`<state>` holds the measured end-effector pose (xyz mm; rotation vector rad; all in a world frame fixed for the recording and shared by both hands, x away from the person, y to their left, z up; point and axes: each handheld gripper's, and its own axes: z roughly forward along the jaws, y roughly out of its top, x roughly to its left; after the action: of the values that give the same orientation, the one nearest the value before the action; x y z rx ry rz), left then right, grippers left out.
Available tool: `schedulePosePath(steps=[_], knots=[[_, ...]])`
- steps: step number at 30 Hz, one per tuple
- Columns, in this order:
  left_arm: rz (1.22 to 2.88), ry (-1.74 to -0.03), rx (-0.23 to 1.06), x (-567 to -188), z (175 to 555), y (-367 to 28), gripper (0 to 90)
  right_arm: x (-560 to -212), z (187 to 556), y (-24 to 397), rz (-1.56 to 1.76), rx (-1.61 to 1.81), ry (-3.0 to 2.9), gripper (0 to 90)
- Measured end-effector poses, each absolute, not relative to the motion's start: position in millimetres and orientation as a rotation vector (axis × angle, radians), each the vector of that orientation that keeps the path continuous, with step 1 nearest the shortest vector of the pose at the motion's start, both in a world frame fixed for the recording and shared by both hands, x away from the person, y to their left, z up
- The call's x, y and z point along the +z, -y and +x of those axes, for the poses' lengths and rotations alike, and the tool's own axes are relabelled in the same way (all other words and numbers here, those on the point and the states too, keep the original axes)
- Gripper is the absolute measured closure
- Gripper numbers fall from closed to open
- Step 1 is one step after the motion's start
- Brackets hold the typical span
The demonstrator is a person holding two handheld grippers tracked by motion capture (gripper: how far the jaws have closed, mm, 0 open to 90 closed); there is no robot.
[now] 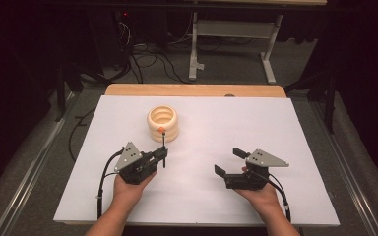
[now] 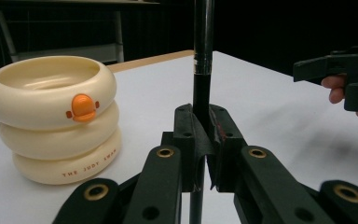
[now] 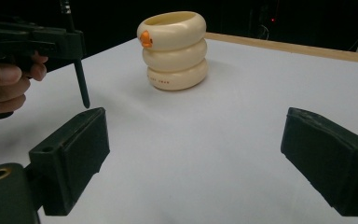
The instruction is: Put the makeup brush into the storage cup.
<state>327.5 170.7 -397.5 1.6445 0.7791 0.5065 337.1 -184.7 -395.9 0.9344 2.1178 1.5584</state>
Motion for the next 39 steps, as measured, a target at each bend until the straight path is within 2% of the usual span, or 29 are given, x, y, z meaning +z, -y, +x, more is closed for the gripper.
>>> schedulePosePath(steps=[22, 39], knots=[[1.584, -0.831, 0.56, -390.0, 331.0, -194.7, 83.0, -398.2, 336.8, 191.8, 0.963, 1.532, -2.109, 1.8], [1.532, -0.895, 0.595, -383.1, 337.0, -210.7, 83.0, -397.6, 336.6, 194.9, 0.986, 1.545, -2.095, 1.3]])
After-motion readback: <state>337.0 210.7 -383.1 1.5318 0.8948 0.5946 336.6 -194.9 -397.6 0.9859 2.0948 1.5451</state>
